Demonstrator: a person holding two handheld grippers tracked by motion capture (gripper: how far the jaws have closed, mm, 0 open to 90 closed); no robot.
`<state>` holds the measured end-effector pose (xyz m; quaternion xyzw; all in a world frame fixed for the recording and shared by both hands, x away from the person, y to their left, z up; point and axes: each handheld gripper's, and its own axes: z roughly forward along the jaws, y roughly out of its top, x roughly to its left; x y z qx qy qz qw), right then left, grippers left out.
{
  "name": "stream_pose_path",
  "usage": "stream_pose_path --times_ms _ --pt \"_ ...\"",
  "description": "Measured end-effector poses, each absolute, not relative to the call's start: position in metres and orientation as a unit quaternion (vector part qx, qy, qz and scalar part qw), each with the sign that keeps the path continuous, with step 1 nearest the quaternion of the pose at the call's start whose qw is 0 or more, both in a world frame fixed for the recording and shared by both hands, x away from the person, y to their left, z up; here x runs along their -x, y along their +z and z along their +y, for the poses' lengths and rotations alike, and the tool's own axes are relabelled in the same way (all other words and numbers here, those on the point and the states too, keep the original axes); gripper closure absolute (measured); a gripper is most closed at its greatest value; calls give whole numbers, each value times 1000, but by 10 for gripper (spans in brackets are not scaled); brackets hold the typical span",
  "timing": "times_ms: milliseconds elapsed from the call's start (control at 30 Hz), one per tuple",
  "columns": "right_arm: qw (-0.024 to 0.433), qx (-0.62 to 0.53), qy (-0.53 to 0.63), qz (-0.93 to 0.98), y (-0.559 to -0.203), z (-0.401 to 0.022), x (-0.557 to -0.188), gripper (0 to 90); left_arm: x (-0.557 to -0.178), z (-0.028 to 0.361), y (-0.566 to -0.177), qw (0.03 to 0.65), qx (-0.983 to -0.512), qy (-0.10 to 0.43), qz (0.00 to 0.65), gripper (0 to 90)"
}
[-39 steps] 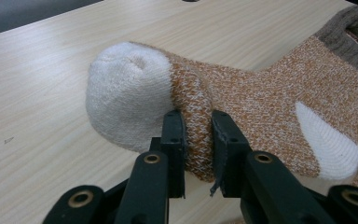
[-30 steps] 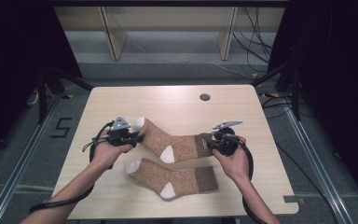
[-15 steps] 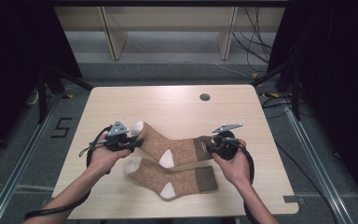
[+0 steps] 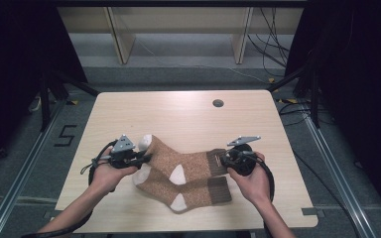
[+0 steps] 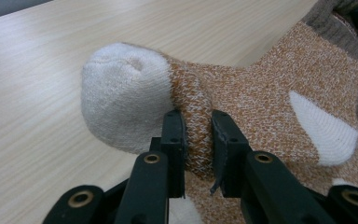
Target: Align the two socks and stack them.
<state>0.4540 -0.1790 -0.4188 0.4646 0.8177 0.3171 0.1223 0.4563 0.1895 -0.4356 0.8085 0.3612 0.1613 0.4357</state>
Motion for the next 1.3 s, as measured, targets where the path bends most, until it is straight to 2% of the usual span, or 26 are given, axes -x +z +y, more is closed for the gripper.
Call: stream_pose_path --times_ms 233,333,767,1300 --pt "120 -461 313 821 -420 -182 -445 849 -443 188 -440 437 -813 154 352 762" --pt "132 -441 317 829 -423 -184 -442 848 -438 189 -443 440 -811 150 356 762" --pt "95 -441 296 842 -424 -178 -420 847 -417 197 -456 427 -822 137 352 760" --pt "66 -451 275 846 -438 -175 -412 840 -406 195 -474 407 -833 124 353 756"
